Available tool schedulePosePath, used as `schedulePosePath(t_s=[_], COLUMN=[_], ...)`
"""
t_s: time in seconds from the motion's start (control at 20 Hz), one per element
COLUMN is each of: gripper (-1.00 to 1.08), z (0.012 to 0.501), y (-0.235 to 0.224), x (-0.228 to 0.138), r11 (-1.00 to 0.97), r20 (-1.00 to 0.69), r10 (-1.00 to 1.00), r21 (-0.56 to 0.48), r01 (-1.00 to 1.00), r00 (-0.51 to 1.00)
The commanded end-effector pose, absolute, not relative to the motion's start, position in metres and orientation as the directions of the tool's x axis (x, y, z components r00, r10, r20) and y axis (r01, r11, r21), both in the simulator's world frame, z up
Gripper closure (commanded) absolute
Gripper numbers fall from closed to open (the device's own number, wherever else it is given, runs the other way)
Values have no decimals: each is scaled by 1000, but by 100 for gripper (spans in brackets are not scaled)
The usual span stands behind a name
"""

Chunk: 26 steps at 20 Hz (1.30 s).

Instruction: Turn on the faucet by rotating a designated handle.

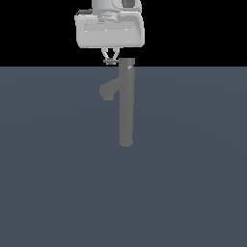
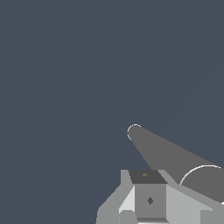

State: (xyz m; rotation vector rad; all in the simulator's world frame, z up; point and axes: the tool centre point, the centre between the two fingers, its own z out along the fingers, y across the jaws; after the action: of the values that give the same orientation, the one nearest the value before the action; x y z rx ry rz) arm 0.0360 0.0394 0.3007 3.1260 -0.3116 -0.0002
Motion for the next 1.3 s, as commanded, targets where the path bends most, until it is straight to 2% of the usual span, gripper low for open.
schedulePosePath(t_s=[0.0,0.2,0.3,1.15,1.25], gripper=[108,108,108,108,108], z=[301,301,301,301,300], y=[43,50,43,37,32], x=[28,16,24,-32,-21], r11=[-980,-980,-979,-980,-979], r20=[0,0,9,0,13], r10=[-197,-197,-205,-197,-206], r21=[0,0,-1,0,-3], r01=[-197,-197,-205,-197,-206], r00=[980,980,979,980,979])
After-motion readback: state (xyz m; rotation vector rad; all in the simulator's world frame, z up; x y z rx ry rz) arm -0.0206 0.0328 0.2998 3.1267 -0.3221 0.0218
